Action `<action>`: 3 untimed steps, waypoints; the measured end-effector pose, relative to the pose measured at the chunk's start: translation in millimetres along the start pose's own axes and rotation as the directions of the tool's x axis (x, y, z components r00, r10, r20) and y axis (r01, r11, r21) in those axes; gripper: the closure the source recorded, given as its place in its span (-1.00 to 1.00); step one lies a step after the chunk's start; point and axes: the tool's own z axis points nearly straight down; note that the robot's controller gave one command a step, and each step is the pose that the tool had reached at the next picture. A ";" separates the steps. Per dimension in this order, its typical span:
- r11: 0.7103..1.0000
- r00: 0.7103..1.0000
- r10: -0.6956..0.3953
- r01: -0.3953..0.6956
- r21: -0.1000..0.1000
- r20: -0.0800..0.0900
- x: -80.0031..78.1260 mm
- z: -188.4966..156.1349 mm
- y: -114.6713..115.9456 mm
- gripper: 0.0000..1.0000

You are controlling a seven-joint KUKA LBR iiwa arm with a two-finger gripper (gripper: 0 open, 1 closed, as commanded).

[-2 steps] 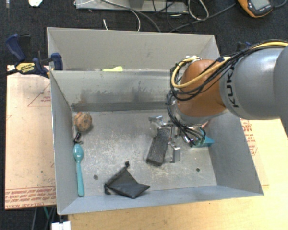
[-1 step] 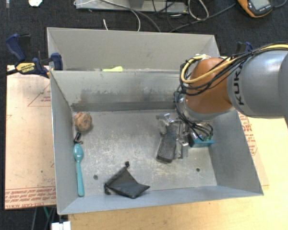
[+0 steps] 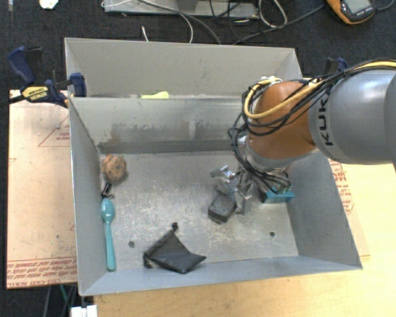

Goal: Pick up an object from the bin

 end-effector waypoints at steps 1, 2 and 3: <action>1.000 1.000 0.000 0.000 0.000 0.000 -0.1 -0.4 0.0 1.00; 1.000 1.000 0.001 -0.001 0.000 0.002 -0.7 -9.8 0.4 1.00; 1.000 1.000 0.002 -0.002 -0.001 0.000 -0.3 -24.5 0.8 1.00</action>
Offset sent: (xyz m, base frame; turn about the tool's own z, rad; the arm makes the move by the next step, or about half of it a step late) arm 0.0001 0.0000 0.0193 0.0001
